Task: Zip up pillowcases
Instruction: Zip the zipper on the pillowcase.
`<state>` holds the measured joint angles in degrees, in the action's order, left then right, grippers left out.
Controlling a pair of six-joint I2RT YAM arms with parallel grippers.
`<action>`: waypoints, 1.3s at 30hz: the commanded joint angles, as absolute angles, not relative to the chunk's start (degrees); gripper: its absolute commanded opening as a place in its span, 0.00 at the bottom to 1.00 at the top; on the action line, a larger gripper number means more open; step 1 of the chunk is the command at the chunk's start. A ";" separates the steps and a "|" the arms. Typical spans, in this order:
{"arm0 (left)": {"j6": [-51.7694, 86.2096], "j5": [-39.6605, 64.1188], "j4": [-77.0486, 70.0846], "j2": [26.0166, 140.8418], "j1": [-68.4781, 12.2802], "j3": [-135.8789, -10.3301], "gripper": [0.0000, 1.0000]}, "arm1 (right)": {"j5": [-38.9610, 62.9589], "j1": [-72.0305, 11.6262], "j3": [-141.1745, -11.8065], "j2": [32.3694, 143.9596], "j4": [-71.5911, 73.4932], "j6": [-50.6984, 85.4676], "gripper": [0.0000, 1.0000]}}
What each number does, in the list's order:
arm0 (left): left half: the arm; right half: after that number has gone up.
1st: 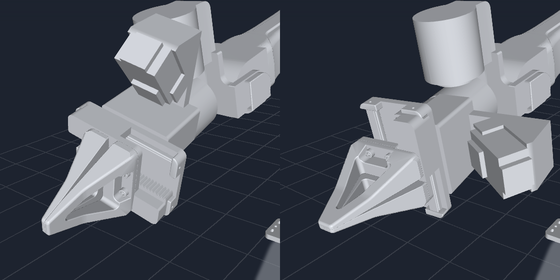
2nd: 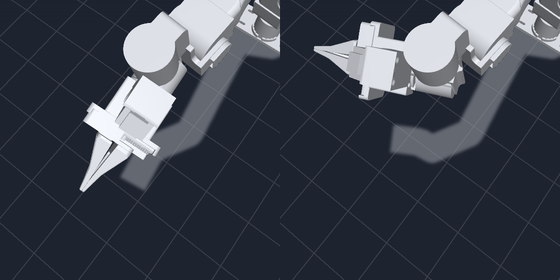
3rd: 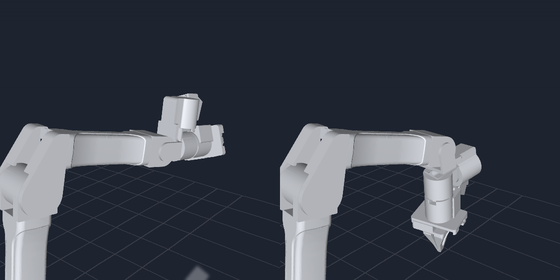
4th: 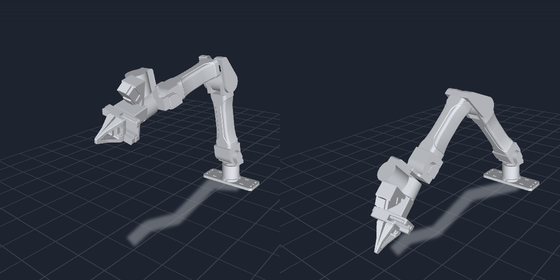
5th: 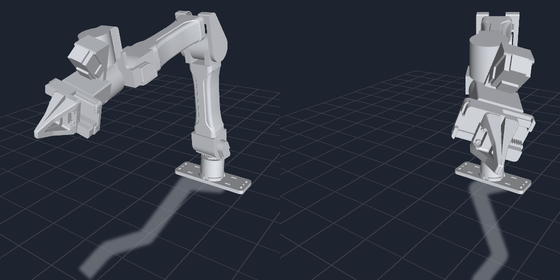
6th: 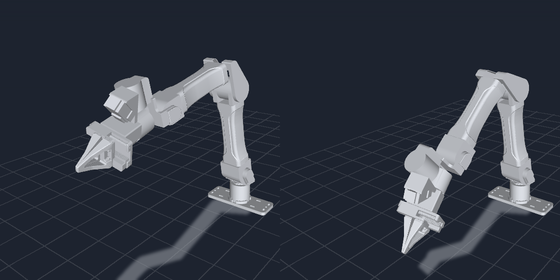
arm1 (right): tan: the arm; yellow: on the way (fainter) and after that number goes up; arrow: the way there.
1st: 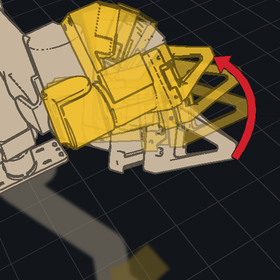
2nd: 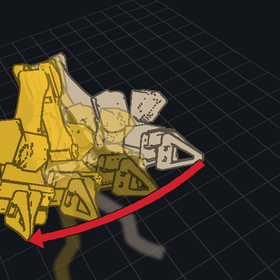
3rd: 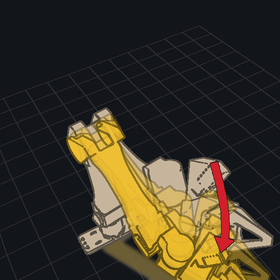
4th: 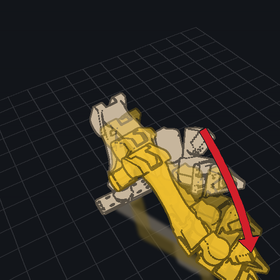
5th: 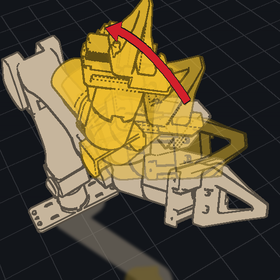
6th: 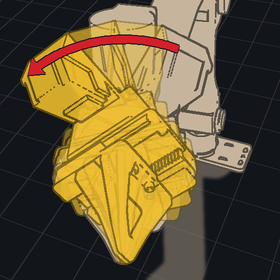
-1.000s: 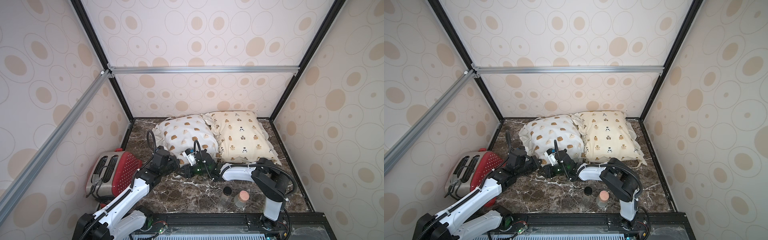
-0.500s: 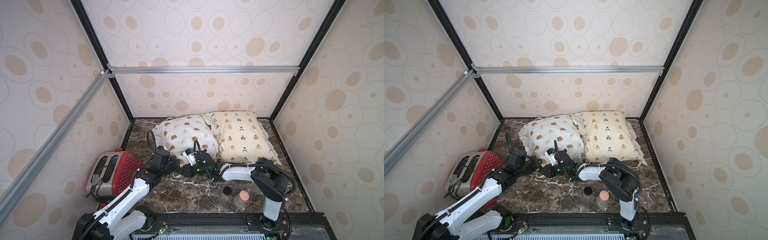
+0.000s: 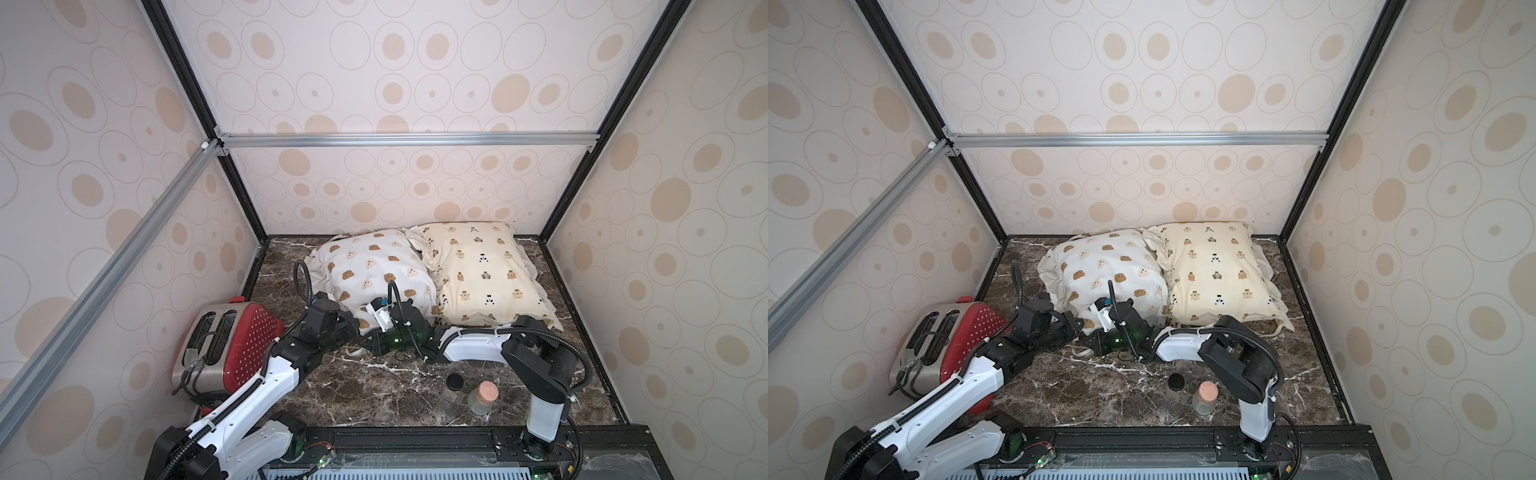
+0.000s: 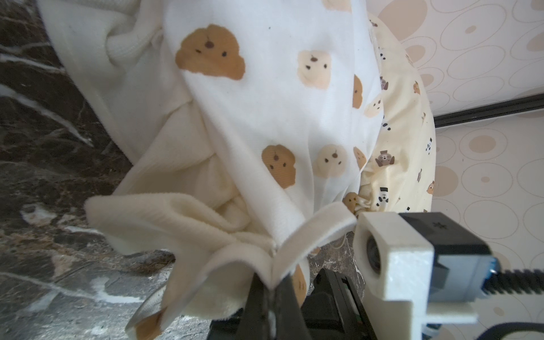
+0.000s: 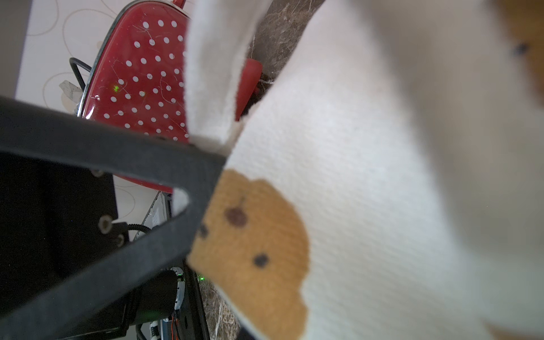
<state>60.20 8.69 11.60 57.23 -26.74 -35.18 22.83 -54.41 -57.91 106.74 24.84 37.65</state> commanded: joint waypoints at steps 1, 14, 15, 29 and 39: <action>60.12 7.58 11.86 56.52 -27.16 -37.50 0.00 | 22.05 -54.84 -58.12 106.70 23.73 38.06 0.00; 59.24 2.56 15.77 54.98 -26.31 -38.05 0.00 | 19.54 -54.89 -55.50 105.73 20.68 38.91 0.00; 59.29 2.46 15.96 54.87 -26.13 -38.13 0.00 | 19.23 -54.83 -55.22 105.52 20.35 39.12 0.00; 56.77 3.31 21.55 50.16 -19.49 -38.02 0.00 | 16.01 -54.35 -52.53 103.64 16.35 39.07 0.00; 53.45 8.52 20.50 51.29 -13.54 -37.42 0.00 | 16.12 -53.37 -49.65 102.19 16.87 39.46 0.00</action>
<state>54.59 6.35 22.37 50.89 -14.15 -36.18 16.62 -53.49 -50.00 103.44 18.28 38.81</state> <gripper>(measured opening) 0.050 0.042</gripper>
